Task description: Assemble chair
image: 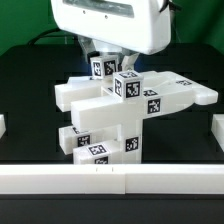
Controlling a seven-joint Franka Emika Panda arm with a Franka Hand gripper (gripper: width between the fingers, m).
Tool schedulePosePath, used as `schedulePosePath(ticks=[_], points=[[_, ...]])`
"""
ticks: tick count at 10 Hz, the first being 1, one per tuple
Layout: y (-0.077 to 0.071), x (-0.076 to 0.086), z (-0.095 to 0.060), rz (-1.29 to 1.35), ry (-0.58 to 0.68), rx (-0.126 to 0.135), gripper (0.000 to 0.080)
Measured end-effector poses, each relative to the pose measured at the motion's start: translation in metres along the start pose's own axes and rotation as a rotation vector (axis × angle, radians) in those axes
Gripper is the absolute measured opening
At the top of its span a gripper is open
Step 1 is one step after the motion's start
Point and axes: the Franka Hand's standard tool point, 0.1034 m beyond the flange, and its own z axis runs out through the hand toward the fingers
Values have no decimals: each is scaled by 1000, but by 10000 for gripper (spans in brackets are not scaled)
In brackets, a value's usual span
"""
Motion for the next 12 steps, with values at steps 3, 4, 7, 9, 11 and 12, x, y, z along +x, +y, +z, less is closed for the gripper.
schedulePosePath(ticks=[3,4,7,9,11,12], points=[[1,0,0,-228,-1,-1,648],[2,1,0,-357,15,-16,649],[4,-1,-3,-713,87,-33,649],[12,-1,-2,-926,98,-40,649],[15,2,-2,-1090,103,-49,649],[16,2,-1,-1147,101,-56,649]])
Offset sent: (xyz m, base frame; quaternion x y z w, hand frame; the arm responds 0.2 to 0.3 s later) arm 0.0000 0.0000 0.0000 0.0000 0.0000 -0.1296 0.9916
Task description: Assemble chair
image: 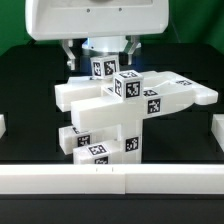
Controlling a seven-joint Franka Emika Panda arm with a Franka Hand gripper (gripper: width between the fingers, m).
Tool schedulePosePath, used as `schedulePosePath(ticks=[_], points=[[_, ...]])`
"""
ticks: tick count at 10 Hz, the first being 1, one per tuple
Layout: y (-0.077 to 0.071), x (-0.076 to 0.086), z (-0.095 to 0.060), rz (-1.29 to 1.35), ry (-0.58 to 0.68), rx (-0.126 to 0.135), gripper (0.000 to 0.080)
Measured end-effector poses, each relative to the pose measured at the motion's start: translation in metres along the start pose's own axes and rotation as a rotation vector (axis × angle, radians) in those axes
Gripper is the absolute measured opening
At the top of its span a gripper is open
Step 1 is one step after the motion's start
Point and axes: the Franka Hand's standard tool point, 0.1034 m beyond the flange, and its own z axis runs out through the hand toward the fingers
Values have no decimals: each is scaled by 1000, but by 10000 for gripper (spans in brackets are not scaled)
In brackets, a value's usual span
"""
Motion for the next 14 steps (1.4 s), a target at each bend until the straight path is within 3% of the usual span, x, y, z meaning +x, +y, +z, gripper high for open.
schedulePosePath(ticks=[2,4,5,6,8,12,14], points=[[0,0,0,-24,-3,-4,649],[0,0,1,-22,-4,-4,367],[0,-1,1,-22,-5,-3,367],[0,-1,1,-12,-5,-3,290],[0,-1,1,23,-5,-3,290],[-1,1,2,438,-2,9,290],[-1,1,1,617,-18,40,291]])
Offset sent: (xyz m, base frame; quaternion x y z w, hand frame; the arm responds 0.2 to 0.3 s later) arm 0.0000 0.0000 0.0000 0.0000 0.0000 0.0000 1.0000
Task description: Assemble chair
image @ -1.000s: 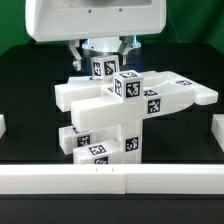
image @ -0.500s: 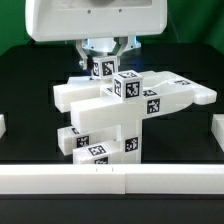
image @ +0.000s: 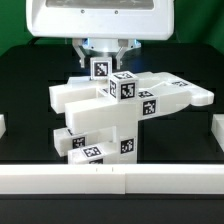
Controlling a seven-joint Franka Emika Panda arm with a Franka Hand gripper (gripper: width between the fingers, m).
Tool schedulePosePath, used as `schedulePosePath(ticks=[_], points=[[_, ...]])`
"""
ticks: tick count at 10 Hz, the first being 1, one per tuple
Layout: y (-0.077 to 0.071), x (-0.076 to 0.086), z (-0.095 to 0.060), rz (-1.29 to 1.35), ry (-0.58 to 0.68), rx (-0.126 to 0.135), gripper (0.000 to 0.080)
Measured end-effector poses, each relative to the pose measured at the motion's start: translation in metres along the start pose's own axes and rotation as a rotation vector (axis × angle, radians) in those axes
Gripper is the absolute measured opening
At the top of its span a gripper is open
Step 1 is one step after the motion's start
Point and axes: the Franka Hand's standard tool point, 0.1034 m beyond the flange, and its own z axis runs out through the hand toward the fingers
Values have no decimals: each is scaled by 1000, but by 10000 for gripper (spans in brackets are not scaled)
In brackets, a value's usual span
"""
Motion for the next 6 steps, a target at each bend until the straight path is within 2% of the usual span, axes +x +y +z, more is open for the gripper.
schedulePosePath(ticks=[2,6], points=[[-1,0,0,207,-7,30,291],[-2,2,1,499,-6,32,291]])
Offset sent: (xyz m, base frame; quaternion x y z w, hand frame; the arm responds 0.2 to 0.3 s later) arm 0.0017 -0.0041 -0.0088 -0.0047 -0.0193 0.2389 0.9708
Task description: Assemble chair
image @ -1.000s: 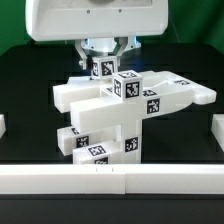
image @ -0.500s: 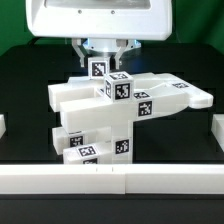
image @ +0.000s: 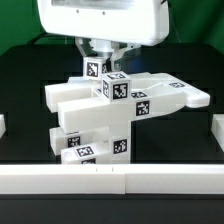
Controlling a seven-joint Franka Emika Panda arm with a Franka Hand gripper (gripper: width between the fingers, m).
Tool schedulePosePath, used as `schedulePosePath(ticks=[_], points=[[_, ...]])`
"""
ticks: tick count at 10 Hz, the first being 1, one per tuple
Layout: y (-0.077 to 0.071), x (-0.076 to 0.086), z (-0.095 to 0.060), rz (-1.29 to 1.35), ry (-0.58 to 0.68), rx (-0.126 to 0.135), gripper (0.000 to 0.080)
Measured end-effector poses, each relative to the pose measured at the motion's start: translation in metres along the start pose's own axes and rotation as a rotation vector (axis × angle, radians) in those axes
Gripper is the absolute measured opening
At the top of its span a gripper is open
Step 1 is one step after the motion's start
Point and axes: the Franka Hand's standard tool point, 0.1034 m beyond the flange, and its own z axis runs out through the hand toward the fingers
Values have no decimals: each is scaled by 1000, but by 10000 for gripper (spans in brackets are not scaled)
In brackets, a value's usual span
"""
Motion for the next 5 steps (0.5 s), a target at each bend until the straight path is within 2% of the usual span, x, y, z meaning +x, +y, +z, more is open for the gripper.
schedulePosePath(ticks=[3,4,5], points=[[-3,-2,0,190,1,1,291],[-3,-2,0,213,1,1,395],[-3,-2,0,195,1,0,395]])
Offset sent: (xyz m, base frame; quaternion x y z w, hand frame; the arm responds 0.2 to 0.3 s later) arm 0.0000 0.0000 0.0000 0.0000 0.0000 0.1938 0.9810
